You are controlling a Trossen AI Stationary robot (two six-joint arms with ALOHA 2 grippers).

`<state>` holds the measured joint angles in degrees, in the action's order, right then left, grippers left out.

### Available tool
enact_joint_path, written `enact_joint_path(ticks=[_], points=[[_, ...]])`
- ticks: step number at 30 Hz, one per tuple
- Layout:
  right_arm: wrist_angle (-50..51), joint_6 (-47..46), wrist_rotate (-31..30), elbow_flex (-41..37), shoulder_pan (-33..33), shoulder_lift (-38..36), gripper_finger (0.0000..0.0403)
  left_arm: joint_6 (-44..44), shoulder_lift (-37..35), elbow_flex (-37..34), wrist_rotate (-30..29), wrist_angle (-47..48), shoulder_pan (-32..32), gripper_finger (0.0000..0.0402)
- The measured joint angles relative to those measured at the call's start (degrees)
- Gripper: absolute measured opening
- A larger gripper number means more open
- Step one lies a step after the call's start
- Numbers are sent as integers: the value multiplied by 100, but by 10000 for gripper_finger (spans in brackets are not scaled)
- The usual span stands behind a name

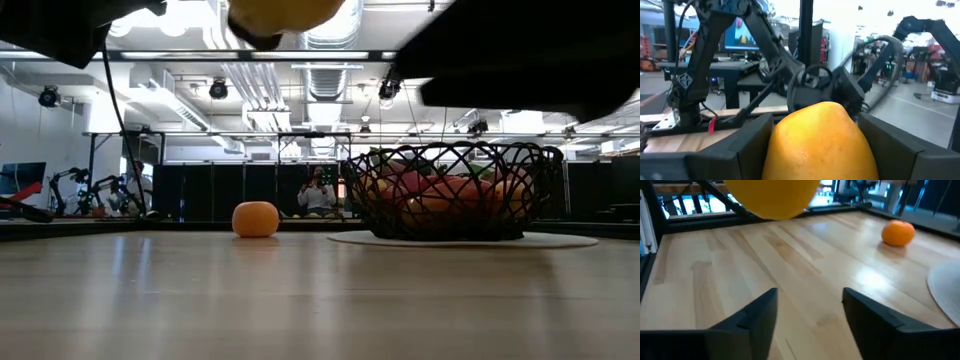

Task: Build produce basket
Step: Put the lemon into the black basket

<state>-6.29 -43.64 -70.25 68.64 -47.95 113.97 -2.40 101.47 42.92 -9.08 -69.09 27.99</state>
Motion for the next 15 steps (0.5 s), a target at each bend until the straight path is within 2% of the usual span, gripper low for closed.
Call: enact_joint_path(ticks=[4,8,12,15], points=[[-992,1225,86,92,180,170,266,3,275,307,-7,-110,15,258],[-1512,2121,154,204,230,146,317,-6,372,451,-26,-99,24,258],[-1826,2595,67,409,268,127,347,0,384,504,-24,-101,34,258],[-1888,2719,117,603,361,127,353,47,384,505,-24,-109,38,258]])
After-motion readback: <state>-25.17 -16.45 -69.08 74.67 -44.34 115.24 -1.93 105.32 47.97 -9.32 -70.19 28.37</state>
